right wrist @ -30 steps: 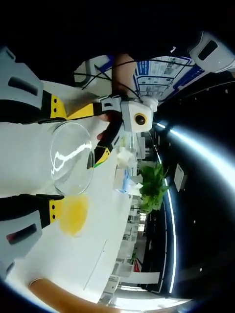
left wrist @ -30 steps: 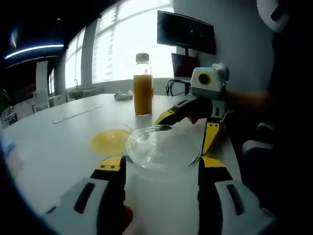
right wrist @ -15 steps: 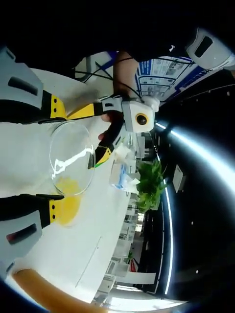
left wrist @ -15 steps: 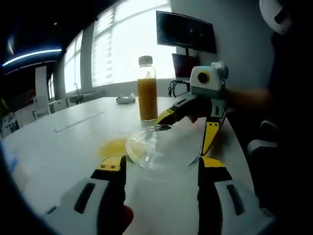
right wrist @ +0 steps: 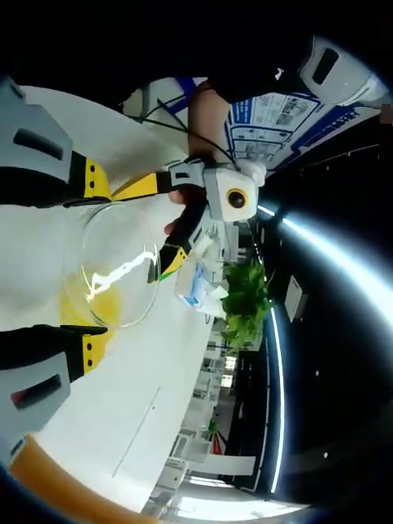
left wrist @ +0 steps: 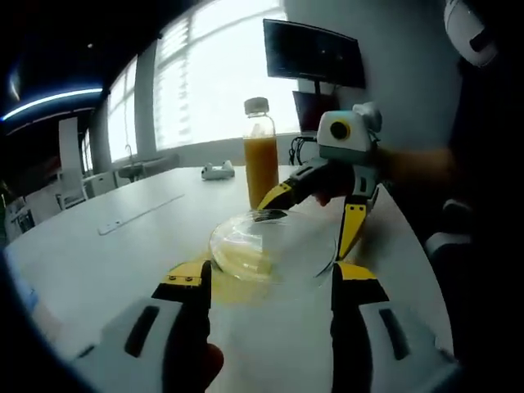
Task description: Open the Petri dish lid, place the lid on the table, pour the liquid culture medium into the Petri dish, pick up the Petri dish lid from the table, and close the Petri dish
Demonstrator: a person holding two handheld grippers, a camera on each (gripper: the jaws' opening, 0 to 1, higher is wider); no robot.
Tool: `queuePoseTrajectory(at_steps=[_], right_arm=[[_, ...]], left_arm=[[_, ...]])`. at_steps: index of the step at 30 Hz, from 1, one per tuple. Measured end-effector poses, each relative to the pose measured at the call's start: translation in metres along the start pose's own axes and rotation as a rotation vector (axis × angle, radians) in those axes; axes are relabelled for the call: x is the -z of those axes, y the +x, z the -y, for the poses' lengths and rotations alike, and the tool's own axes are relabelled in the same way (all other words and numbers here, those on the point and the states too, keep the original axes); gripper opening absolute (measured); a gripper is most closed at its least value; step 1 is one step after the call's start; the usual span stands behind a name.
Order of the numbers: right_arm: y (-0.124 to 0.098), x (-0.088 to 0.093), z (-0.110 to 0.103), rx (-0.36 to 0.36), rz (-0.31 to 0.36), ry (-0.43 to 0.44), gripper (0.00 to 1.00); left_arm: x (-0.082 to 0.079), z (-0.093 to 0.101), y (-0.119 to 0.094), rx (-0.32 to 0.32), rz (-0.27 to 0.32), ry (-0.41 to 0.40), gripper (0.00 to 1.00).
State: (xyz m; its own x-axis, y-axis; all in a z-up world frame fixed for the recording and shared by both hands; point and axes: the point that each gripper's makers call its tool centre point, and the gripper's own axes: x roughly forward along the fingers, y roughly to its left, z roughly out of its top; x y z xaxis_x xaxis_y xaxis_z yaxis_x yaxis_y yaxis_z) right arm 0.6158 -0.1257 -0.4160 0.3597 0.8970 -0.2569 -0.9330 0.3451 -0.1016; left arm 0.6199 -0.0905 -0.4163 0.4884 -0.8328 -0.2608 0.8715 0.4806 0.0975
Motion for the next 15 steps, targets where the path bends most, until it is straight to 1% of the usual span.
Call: queuePoseTrajectory(at_steps=[4,9,15], right_arm=[[0.003,0.003,0.008,0.007,-0.004,0.0,0.52],[0.003,0.007,0.018,0.004,-0.004,0.015,0.52],[0.01,0.01,0.026,0.005,-0.008,0.019,0.52]], left_arm=[[0.002,-0.007,0.006,0.003,-0.011,0.008,0.5],[0.003,-0.011,0.011,0.011,-0.013,-0.002,0.5],[0.007,-0.02,0.016,0.011,-0.021,-0.01,0.5]])
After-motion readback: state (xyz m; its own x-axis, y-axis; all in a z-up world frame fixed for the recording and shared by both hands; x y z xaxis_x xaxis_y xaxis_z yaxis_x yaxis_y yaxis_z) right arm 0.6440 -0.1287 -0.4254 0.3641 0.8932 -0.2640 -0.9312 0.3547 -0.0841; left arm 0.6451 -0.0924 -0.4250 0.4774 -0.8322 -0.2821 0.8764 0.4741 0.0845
